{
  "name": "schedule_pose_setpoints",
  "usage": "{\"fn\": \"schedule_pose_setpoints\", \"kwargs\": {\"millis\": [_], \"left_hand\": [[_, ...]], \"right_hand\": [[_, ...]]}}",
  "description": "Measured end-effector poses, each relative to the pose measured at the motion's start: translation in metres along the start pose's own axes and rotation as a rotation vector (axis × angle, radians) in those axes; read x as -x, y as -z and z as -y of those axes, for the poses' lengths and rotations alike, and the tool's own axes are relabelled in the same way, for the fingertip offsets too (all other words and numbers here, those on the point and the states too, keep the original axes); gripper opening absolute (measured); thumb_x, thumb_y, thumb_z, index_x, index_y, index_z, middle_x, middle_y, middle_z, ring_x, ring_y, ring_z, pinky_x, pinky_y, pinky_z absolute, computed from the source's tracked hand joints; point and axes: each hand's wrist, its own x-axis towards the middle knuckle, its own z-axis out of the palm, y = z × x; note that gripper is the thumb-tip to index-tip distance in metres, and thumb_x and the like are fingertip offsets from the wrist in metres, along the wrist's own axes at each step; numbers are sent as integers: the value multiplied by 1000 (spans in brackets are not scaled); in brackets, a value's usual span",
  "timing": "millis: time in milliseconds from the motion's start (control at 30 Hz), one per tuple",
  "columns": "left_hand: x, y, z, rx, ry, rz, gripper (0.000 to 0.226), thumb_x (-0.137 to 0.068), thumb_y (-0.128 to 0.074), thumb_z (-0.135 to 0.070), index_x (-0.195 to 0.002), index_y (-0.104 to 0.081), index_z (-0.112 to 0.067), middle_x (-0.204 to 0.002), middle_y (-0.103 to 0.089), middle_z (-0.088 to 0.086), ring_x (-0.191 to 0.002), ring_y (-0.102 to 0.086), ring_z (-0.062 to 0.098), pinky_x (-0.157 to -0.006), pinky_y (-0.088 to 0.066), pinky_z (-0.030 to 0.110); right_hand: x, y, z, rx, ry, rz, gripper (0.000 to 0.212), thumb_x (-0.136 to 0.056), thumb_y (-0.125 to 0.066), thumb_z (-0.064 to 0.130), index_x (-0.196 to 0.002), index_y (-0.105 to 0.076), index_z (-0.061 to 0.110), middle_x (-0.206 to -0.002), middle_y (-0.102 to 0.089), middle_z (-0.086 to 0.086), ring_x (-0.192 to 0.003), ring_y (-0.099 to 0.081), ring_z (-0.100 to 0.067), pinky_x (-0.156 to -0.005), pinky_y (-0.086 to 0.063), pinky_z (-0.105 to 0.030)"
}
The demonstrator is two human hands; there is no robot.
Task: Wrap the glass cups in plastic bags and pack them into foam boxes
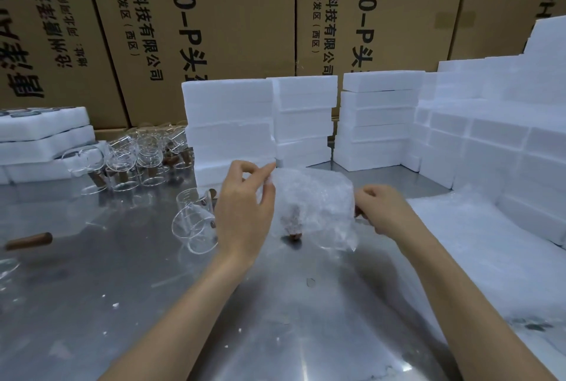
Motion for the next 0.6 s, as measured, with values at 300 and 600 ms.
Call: {"fn": "schedule_pose_setpoints", "kwargs": {"millis": [300, 600], "left_hand": [[16, -13, -4, -209, -431, 277, 17, -68, -81, -2, -81, -75, -11, -74, -60, 6, -58, -55, 28, -49, -46, 33], [22, -21, -2, -279, -352, 507, 24, -95, -57, -32, -93, -75, -16, -96, -66, 0, -86, -58, 25, -76, -36, 32]], "right_hand": [[2, 22, 6, -958, -119, -270, 42, -84, -55, 17, -46, -37, 21, -38, -33, 8, -33, -32, -8, -39, -29, -18], [5, 18, 10, -1285, -113, -90, 45, -88, -58, 21, -44, -45, 21, -42, -41, 8, -30, -33, -7, -33, -30, -12]]}}
